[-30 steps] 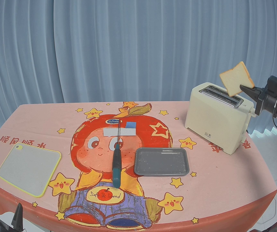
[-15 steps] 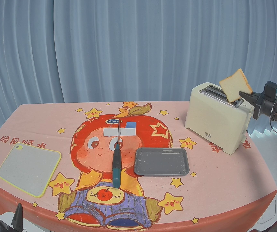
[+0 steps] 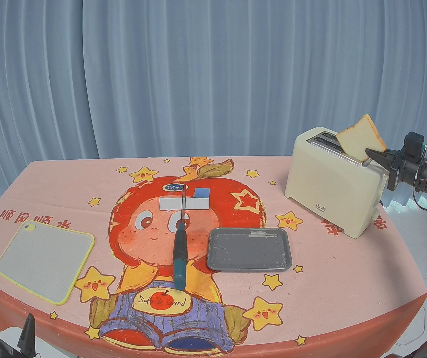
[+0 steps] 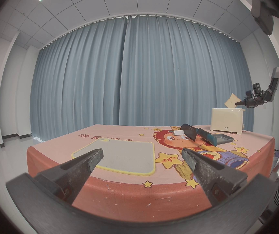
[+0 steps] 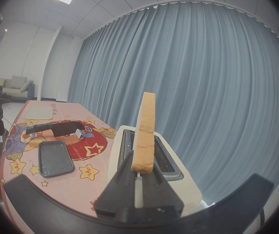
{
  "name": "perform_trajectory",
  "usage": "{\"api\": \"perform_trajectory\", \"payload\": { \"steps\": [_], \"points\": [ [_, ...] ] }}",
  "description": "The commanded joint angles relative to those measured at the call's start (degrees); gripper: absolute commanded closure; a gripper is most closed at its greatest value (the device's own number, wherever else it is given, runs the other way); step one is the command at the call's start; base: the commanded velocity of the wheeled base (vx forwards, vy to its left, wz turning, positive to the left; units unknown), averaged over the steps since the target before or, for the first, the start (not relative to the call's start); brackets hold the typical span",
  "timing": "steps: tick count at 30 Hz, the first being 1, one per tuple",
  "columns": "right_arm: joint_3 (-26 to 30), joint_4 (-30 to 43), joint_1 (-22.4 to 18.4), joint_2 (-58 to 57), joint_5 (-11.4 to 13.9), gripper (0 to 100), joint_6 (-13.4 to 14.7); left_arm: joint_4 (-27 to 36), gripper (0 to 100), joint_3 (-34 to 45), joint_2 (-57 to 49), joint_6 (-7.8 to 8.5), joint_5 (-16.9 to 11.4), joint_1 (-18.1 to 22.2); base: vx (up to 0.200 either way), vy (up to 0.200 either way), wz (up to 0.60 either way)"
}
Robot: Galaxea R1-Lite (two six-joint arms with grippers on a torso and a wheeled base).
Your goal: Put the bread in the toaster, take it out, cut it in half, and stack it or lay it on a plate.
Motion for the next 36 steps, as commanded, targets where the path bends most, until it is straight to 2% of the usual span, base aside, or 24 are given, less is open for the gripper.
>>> {"api": "perform_trajectory", "payload": {
  "steps": [1, 36],
  "points": [
    [0.11, -0.03, -0.09, 0.18, 0.03, 100, 0.06, -0.01, 0, 1.01, -0.31, -0.01, 0.06, 0.0, 0.0, 0.0, 0.0],
    [-2.96, -0.03, 0.79, 4.31, 0.03, 100, 0.06, -0.01, 0, 1.01, -0.31, -0.01, -0.03, 0.0, 0.0, 0.0, 0.0]
  ]
}}
